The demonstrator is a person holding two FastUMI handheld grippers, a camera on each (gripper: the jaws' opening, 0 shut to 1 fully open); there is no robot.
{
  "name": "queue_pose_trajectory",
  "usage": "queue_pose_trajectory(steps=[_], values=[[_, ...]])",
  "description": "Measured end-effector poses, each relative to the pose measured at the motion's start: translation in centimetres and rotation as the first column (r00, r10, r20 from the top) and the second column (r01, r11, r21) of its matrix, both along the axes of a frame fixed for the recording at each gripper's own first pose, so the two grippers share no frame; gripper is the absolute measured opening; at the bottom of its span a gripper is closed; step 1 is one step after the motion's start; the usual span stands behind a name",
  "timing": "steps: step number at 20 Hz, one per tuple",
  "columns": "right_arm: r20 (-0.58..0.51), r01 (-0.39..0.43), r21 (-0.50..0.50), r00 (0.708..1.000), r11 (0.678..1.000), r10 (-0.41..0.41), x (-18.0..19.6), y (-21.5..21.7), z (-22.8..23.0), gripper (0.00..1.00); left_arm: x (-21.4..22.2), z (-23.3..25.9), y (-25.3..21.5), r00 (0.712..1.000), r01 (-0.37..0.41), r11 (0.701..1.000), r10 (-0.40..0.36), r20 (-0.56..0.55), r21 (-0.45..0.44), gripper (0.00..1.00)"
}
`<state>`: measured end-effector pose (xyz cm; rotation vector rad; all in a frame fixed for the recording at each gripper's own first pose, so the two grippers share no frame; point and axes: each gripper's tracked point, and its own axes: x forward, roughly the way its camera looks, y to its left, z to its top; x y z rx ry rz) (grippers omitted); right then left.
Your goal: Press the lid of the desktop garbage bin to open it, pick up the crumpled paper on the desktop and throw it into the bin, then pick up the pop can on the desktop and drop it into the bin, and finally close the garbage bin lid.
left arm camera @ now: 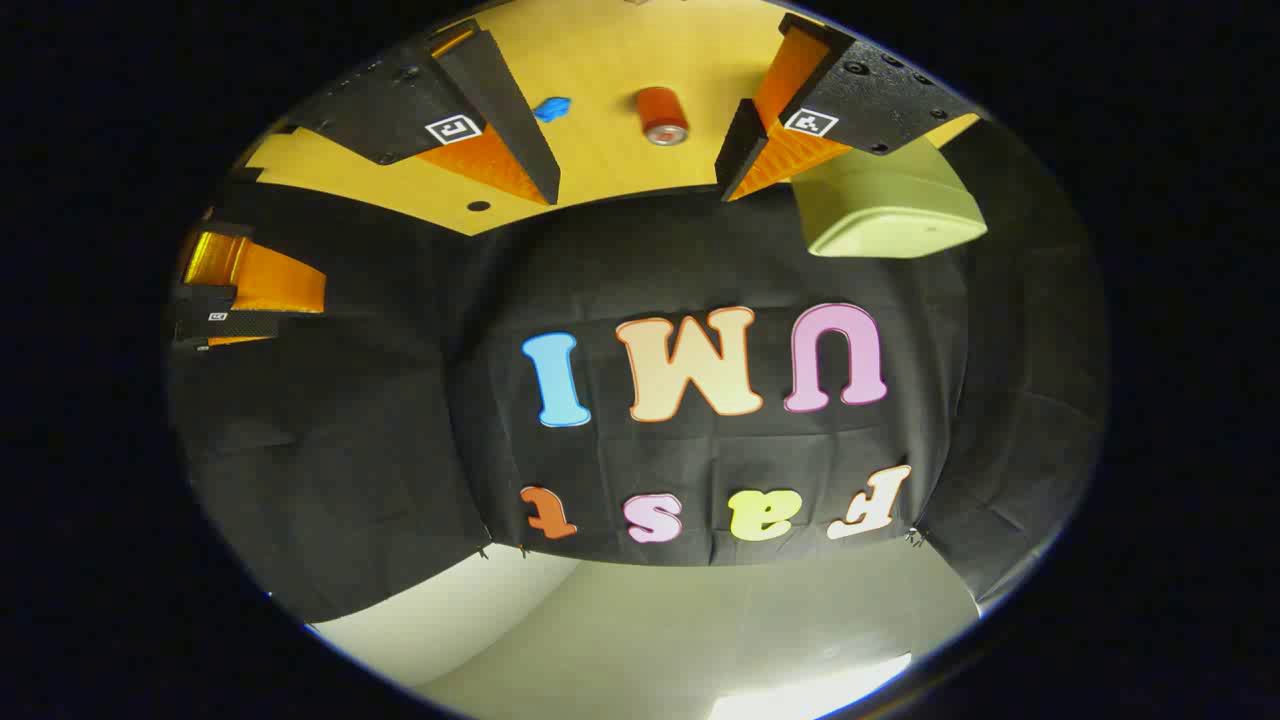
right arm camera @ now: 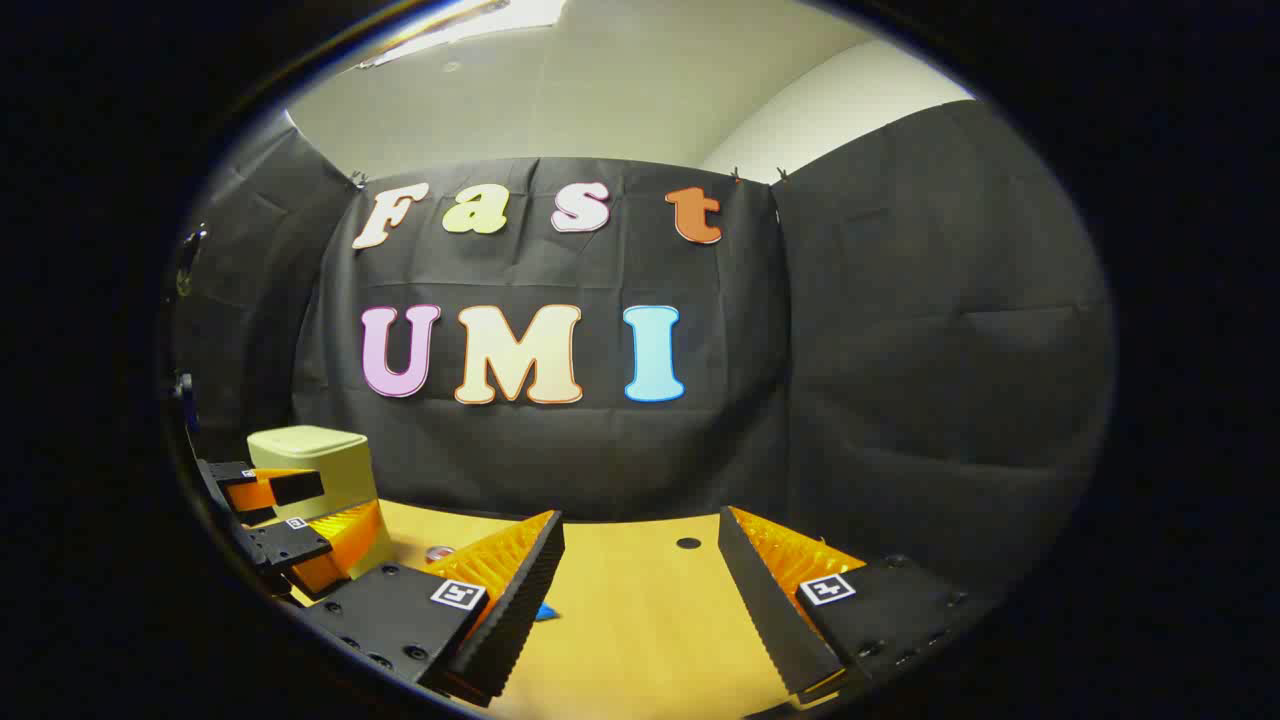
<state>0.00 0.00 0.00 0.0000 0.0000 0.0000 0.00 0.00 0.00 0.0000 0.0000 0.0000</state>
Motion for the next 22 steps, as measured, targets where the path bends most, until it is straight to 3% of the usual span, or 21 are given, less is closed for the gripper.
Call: queue_pose_trajectory(steps=[4,5,8,13,18,22], values=[[0.062,0.003,0.019,0.998,1.000,-0.004,-1.3,7.7,3.7,0.96,0.2,3.7,8.4,0.999,-0.012,0.994,0.018,0.048,-0.111,0.92],[0.077,-0.005,0.022,0.997,1.000,0.003,-1.2,9.1,4.2,1.00,0.4,4.2,9.3,0.999,-0.012,0.993,0.018,0.050,-0.122,0.92],[0.100,-0.069,0.066,0.993,0.995,0.062,-0.9,12.7,5.3,0.98,0.5,5.4,10.9,0.999,-0.007,0.991,0.014,0.052,-0.135,0.93],[0.149,-0.128,0.008,0.981,0.992,0.125,-0.1,14.1,7.2,0.98,-0.4,8.2,13.1,0.991,-0.045,0.988,0.063,0.117,-0.151,0.91],[0.136,-0.176,0.007,0.975,0.984,0.173,0.5,13.9,6.9,0.98,-0.7,8.0,14.4,0.988,-0.090,0.978,0.112,0.110,-0.187,0.91],[0.090,-0.231,0.041,0.970,0.972,0.227,1.2,14.7,5.5,0.98,-2.2,7.1,17.8,0.974,-0.196,0.967,0.211,0.081,-0.166,0.91]])
